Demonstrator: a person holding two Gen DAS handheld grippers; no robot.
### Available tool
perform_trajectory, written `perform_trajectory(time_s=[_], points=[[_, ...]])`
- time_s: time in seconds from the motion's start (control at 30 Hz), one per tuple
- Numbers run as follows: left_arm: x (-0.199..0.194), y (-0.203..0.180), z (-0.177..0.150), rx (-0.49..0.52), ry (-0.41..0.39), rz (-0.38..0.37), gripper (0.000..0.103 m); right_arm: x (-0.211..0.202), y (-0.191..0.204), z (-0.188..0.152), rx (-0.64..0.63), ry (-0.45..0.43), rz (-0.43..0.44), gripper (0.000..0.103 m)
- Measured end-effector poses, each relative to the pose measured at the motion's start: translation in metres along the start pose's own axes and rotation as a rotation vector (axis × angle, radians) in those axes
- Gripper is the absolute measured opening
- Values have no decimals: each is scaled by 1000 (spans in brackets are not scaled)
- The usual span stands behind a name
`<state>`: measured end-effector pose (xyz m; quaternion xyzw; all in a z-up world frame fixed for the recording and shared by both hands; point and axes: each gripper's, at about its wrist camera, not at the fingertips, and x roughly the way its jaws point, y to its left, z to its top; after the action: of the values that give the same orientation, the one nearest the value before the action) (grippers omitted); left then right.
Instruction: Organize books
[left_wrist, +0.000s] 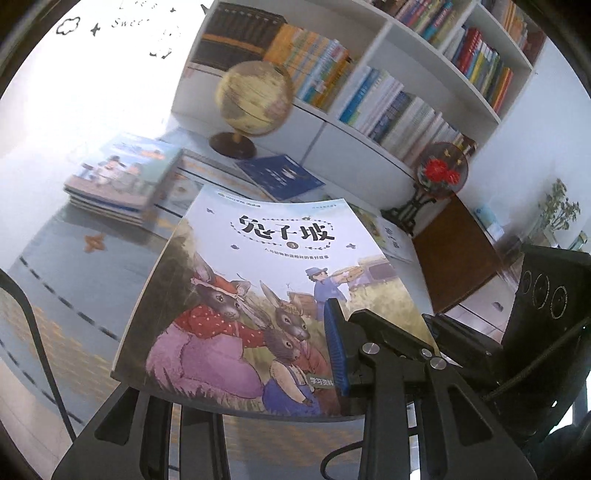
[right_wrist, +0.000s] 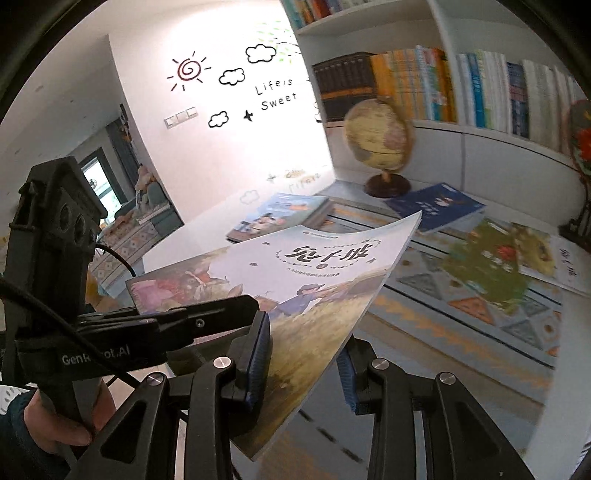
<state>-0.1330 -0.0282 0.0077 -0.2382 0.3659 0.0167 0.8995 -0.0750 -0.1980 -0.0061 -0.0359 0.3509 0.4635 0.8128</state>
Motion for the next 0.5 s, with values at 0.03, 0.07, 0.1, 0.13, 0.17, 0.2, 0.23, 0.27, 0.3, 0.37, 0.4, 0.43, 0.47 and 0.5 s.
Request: perform_trajectory(time_s=[0.03,0.07,0.1,0.13,0.17,0.2,0.23,0.27,0.3,0.37,0.4,0.43,0.47,0.5], points=[[-2,7,3,3,0,8,30,9,8,3,6,-7,6,34],[-3,13,6,4,2,14,30,15,12,5,10,-9,8,34],[-4,21,11,5,5,19,30,23,17,8,16,-10,10,34],[-5,30,17,10,7,22,30,32,22,12,25,-14,13,34],[-4,38,24,16,9,24,30,40,25,16,31,-16,17,34],[-3,49,34,20,8,25,30,48,28,20,37,-18,20,34],[-2,55,40,20,7,23,30,59,30,27,45,-19,25,34],[0,63,47,17,5,19,30,67,31,32,53,-22,28,34],[3,75,57,10,0,8,30,76,33,38,62,-28,29,34],[8,92,73,8,-5,-3,30,93,37,52,78,-40,27,35],[15,105,85,9,-9,-5,30,106,39,61,84,-46,25,36],[20,114,93,11,-10,-5,30,117,40,68,86,-49,22,36],[27,126,104,11,-5,-6,30,128,41,75,86,-51,18,36],[37,140,114,-2,3,-11,30,142,42,83,88,-51,12,36]])
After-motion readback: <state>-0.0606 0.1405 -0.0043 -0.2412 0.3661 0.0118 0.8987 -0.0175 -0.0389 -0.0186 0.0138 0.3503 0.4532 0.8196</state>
